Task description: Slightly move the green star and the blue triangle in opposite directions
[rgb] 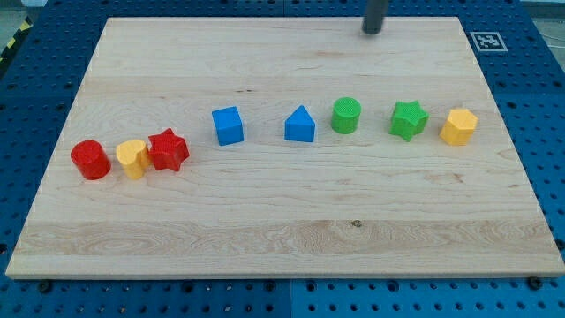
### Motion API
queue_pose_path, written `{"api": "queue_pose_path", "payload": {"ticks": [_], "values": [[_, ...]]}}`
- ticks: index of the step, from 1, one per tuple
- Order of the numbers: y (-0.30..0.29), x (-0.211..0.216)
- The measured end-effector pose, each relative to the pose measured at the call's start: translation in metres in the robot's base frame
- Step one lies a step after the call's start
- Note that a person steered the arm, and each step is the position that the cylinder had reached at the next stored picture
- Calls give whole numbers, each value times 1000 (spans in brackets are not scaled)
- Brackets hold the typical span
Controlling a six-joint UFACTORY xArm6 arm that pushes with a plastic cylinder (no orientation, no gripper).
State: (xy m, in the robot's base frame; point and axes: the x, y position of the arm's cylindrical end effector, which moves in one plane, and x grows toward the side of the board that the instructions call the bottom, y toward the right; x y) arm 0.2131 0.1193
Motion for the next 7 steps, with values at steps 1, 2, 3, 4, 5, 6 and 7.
{"api": "queue_pose_path", "payload": {"ticks": [1, 2, 3, 4, 5, 6, 7], "values": [[-47, -19], [-51, -1], [-17, 60], [9, 110], [12, 155], [14, 185], [16, 190]]}}
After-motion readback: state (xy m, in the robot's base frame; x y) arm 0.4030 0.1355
